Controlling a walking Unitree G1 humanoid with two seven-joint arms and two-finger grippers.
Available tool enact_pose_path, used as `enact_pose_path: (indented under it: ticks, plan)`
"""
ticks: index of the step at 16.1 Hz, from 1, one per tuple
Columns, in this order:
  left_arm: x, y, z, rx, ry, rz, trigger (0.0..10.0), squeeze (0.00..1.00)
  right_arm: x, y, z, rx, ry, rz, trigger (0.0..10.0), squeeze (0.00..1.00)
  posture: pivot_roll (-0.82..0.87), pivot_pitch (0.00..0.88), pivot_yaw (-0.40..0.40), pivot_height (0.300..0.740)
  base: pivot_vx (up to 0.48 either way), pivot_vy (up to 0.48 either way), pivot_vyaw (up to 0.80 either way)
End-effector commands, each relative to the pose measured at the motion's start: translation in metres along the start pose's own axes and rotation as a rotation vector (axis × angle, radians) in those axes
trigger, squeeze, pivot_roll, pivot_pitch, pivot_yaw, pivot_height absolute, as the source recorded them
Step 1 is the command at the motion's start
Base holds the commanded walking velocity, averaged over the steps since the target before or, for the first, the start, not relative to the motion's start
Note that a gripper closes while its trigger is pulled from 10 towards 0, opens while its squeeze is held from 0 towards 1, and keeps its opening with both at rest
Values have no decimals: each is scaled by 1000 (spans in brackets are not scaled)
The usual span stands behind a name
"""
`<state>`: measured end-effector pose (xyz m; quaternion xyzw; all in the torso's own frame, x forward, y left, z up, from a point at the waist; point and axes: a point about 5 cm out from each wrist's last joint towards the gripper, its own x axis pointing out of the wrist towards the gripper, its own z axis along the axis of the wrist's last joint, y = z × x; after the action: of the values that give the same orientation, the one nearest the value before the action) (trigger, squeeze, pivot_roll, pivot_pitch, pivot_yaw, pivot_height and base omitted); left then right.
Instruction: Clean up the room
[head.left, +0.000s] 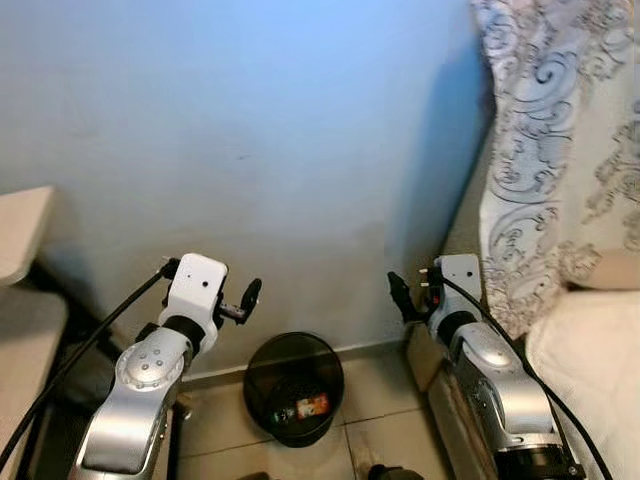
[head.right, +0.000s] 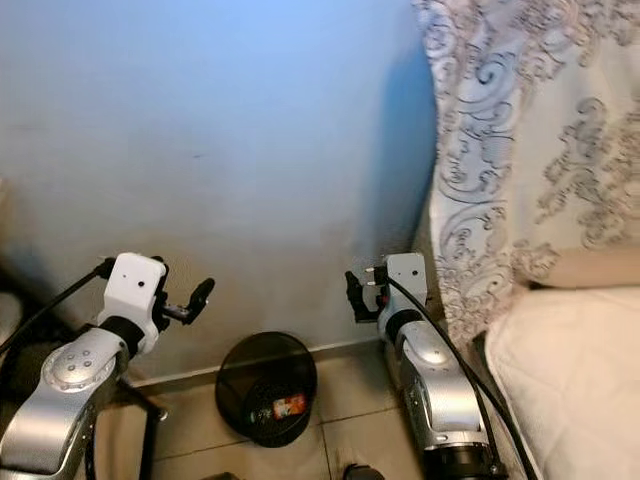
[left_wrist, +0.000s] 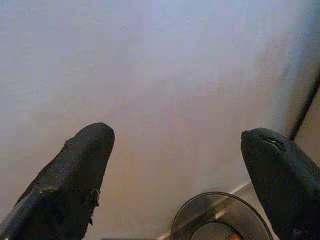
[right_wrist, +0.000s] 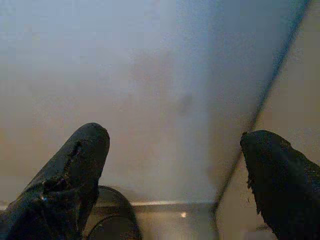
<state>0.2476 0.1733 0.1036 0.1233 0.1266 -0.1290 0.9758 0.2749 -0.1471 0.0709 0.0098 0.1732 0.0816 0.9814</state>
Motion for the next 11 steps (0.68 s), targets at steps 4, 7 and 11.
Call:
enact_pose_path:
  ticks: [4, 7, 11]
  plan:
    - [7, 6, 6, 71, -53, 128, 10000, 0, 1, 0, 10, -135, -47, -54, 10000, 1000, 47, 0, 65, 740, 0, 0, -786]
    - [8, 12, 11, 28, -82, 180, 10000, 0, 0, 2, 12, -112, -75, -16, 10000, 1000, 49, 0, 65, 740, 0, 0, -763]
    - [7, 11, 11, 25, -119, 201, 10000, 4, -1, 0, 14, -45, -90, -44, 10000, 1000, 46, 0, 66, 740, 0, 0, -756]
